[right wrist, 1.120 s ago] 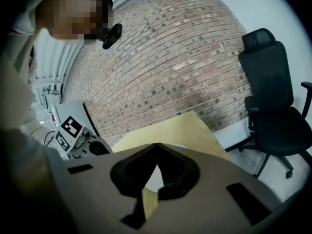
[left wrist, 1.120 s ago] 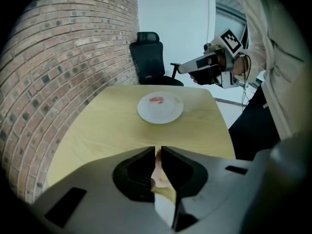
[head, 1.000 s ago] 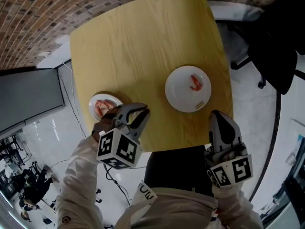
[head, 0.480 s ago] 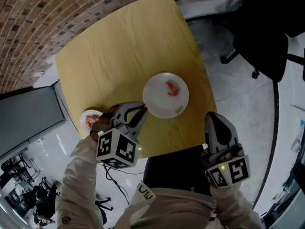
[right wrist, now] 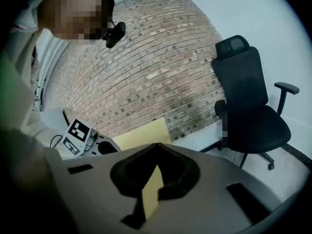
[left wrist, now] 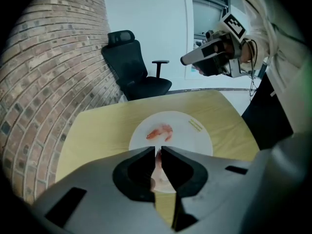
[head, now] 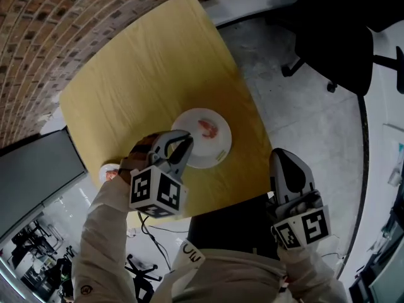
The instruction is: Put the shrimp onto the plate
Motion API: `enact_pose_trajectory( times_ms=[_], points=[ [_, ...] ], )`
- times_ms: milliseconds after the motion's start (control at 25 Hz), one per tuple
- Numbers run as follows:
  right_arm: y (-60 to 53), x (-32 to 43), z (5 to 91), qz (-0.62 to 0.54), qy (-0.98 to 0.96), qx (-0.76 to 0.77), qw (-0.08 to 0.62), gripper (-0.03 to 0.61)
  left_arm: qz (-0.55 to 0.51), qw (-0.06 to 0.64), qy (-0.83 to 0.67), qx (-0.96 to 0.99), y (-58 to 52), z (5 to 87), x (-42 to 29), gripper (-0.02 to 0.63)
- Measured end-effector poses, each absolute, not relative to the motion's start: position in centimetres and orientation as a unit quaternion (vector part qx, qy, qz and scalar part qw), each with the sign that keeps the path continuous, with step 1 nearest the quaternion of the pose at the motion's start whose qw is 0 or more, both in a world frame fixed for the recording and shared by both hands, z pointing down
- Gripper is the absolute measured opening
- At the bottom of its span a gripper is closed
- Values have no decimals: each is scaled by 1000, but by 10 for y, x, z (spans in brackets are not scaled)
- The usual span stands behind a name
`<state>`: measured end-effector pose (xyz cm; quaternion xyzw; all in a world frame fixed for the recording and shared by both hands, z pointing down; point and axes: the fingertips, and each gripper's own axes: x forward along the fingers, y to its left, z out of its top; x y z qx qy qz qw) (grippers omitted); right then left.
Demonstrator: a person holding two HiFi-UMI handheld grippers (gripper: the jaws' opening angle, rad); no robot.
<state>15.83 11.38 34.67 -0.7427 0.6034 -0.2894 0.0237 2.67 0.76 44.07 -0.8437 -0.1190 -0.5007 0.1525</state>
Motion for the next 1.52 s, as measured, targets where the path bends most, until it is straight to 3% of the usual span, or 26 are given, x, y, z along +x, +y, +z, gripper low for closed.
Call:
enact_pose_trajectory(
  times_ms=[1520],
  points=[
    [138,185,348,-292,575,-763,49,24,-512,158,-144,-832,16,458,56,49]
  ],
)
